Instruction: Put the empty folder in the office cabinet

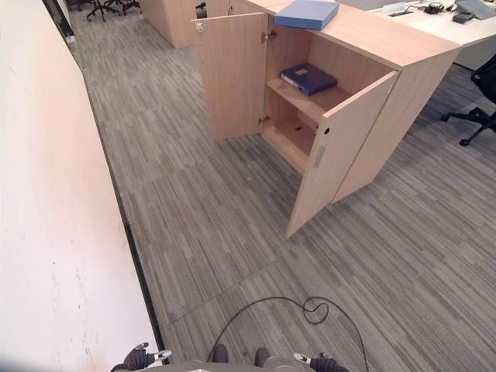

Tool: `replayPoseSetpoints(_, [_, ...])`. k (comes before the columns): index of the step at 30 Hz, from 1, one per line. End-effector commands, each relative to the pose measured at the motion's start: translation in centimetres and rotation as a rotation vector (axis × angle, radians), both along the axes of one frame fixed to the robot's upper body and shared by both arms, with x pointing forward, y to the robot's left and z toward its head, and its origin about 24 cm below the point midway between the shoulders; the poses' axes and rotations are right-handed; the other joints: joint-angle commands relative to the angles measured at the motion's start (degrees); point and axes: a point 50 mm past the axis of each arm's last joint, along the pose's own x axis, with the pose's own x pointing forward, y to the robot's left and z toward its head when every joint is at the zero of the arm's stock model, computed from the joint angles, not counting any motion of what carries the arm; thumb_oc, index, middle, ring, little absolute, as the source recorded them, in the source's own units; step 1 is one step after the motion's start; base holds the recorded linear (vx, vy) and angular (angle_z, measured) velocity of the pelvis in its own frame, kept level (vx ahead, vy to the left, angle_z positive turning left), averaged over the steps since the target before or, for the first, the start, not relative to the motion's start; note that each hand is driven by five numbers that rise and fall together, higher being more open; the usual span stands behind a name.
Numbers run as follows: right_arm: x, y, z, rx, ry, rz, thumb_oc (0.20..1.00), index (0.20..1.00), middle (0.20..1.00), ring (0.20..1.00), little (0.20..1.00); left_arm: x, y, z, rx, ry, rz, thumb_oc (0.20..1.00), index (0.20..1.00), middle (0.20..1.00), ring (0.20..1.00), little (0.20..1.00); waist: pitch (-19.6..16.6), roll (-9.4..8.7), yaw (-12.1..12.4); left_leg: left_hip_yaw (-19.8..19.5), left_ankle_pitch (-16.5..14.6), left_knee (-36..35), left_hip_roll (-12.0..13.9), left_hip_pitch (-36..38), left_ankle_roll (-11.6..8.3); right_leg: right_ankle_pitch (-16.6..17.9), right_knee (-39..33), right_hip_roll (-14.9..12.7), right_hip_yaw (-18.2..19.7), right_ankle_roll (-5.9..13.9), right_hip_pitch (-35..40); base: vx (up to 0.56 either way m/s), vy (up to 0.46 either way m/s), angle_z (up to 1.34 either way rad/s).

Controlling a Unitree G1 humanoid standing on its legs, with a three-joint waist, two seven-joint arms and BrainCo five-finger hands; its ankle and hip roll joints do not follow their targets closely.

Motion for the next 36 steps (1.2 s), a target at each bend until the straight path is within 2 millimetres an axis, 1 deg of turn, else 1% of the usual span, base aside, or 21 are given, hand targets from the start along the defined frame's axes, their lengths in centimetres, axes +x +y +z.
replayPoseSetpoints(1, [1.7, 0.0, 0.3, -0.008, -0.054, -0.018, 1.000, 1.000, 1.000, 1.000, 1.000, 1.4, -0.1, 0.3, 0.036, -0.034, -0.058, 1.000, 1.000, 1.000, 1.000, 1.000, 1.19, -1.66, -0.77, 1.03, -5.23, -0.06, -1.79, 2.10, -1.26, 2.92, -2.41, -3.25, -1.08, 5.96, 1.16, 0.00, 0.000, 0.00])
replayPoseSetpoints(7, [1.8, 0.3, 0.3, -0.009, -0.062, -0.015, 1.000, 1.000, 1.000, 1.000, 1.000, 1.8, 0.0, 0.5, 0.072, -0.053, -0.072, 1.000, 1.000, 1.000, 1.000, 1.000, 1.10, -1.92, -0.71, 1.12, -5.28, -0.06, -1.68, 2.21, -1.32, 2.99, -2.41, -3.22, -1.10, 6.02, 1.24, 0.00, 0.000, 0.00])
replayPoseSetpoints(14, [1.6, 0.3, 0.3, -0.005, -0.051, -0.007, 1.000, 1.000, 1.000, 1.000, 1.000, 0.9, 0.0, 0.1, 0.052, -0.005, -0.056, 1.000, 1.000, 1.000, 1.000, 1.000, 0.85, -1.97, -0.84, 1.28, -5.30, -0.06, -1.55, 2.37, -1.34, 2.98, -2.41, -3.15, -0.91, 5.95, 1.30, 0.00, 0.000, 0.00])
replayPoseSetpoints(17, [1.6, 0.4, 0.2, 0.000, -0.051, -0.010, 1.000, 1.000, 1.000, 1.000, 1.000, 0.7, 0.0, 0.0, 0.031, -0.005, -0.005, 1.000, 1.000, 1.000, 1.000, 1.000, 0.72, -2.02, -0.77, 1.20, -5.29, -0.06, -1.53, 2.43, -1.35, 2.95, -2.41, -3.10, -0.94, 5.91, 1.36, 0.00, 0.000, 0.00])
replayPoseSetpoints(19, [1.5, 0.4, 0.2, 0.002, -0.047, -0.006, 1.000, 1.000, 1.000, 1.000, 1.000, 0.1, 0.0, -0.2, 0.019, 0.021, 0.012, 1.000, 1.000, 1.000, 1.000, 1.000, 0.56, -2.04, -0.82, 1.22, -5.32, -0.06, -1.49, 2.52, -1.35, 2.93, -2.41, -3.11, -0.92, 5.90, 1.45, 0.00, 0.000, 0.00])
replayPoseSetpoints(24, [1.4, 0.4, 0.2, 0.010, -0.042, 0.004, 1.000, 1.000, 1.000, 1.000, 1.000, -0.1, -0.1, -0.2, -0.014, 0.027, 0.030, 1.000, 1.000, 1.000, 1.000, 1.000, 0.39, -2.05, -0.90, 1.19, -5.42, -0.06, -1.43, 2.76, -1.41, 2.74, -2.41, -2.91, -0.91, 5.84, 1.70, 0.00, 0.000, 0.00])
replayPoseSetpoints(27, [1.3, 0.5, 0.2, 0.011, -0.038, 0.009, 1.000, 1.000, 1.000, 1.000, 1.000, -0.1, -0.1, -0.2, -0.004, 0.029, 0.008, 1.000, 1.000, 1.000, 1.000, 1.000, 0.29, -2.09, -0.97, 1.20, -5.48, -0.06, -1.42, 2.85, -1.42, 2.73, -2.41, -2.89, -0.82, 5.81, 1.74, 0.00, 0.000, 0.00])
replayPoseSetpoints(31, [1.4, 0.6, 0.2, 0.008, -0.049, 0.008, 1.000, 1.000, 1.000, 1.000, 1.000, 1.1, 0.0, 0.2, 0.035, -0.021, -0.027, 1.000, 1.000, 1.000, 1.000, 1.000, 0.24, -2.34, -0.91, 1.08, -5.56, -0.06, -1.33, 3.01, -1.47, 2.65, -2.41, -2.86, -0.95, 5.80, 1.96, 0.00, 0.000, 0.00])
replayPoseSetpoints(36, [1.6, 0.8, 0.2, 0.012, -0.069, 0.015, 1.000, 1.000, 1.000, 1.000, 1.000, 1.5, 0.0, 0.4, 0.043, -0.038, -0.068, 1.000, 1.000, 1.000, 1.000, 1.000, 0.41, -2.67, -1.03, 1.10, -5.55, -0.06, -1.24, 2.85, -1.51, 2.68, -2.41, -2.74, -0.81, 5.80, 1.86, 0.00, 0.000, 0.00])
